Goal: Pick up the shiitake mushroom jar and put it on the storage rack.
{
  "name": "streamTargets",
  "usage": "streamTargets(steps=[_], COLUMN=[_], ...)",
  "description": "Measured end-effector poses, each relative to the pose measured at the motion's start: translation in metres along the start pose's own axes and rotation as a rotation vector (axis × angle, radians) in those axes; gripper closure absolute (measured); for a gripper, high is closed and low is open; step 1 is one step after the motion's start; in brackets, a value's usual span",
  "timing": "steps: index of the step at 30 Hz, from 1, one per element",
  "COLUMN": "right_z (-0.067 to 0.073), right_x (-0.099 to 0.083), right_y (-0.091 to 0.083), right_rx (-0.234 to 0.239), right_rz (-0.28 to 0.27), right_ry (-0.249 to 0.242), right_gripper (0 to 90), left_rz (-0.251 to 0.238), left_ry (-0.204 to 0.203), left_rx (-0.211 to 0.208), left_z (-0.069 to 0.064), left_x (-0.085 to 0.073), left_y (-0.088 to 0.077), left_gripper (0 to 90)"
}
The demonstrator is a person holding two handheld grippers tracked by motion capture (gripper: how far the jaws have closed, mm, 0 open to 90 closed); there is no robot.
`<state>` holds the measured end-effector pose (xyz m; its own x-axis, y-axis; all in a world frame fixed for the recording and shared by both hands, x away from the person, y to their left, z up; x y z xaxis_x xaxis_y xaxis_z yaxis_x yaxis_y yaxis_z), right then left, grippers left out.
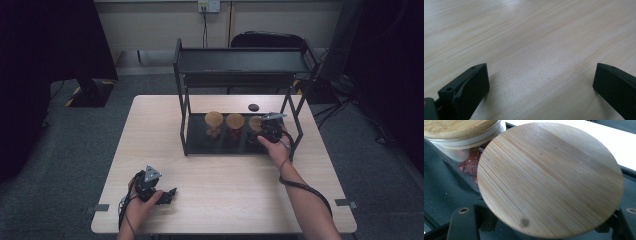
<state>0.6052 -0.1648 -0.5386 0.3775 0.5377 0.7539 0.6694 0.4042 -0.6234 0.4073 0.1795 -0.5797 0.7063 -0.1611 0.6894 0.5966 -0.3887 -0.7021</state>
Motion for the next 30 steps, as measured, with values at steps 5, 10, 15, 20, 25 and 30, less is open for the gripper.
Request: streamTargets(steps=[5,10,15,20,25,30], right_z=[-0.0016,-0.0025,-0.0037,-0.0049,-0.0057,-0.0067], right_x=[0.0007,0.0013,0.0021,0.0032,0.0042,0.0048], right_y=[0.0015,0.0025,0.0039,0.0056,0.0072,0.0085], right_rx=[-0.004,-0.007,-0.011,-0.015,-0.017,-0.019], right_rz=[-0.005,-0.003,-0.005,-0.007,-0.009,-0.013], right_ry=[0.002,0.004,0.004,0.004,0.004,0.005], right_gripper=[25.5,25.5,25.5,25.5,25.5,25.5], left_rz=[0.0,0.0,0.0,0.0,0.0,0.0], left_ry=[0.0,0.0,0.0,0.0,0.0,0.0], left_rx=[0.0,0.0,0.0,0.0,0.0,0.0], left_z=[0.0,0.0,0.0,0.0,0.0,0.0], left_x=[0.0,0.0,0.0,0.0,0.0,0.0], left_y=[0.0,0.0,0.0,0.0,0.0,0.0], left_gripper=[0.0,0.1,0.0,0.1,0.0,0.0])
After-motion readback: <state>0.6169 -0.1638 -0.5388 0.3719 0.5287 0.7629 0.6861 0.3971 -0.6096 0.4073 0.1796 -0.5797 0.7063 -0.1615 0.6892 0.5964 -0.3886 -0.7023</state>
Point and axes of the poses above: each handheld gripper's, and its own axes: y roughly forward along the jaws, x roughly out of its top, z roughly to its left, the point moved 10 cm from there along y, roughly forward along the jaws, and after that the axes turned 14 degrees about -y, right-handed, at the moved point
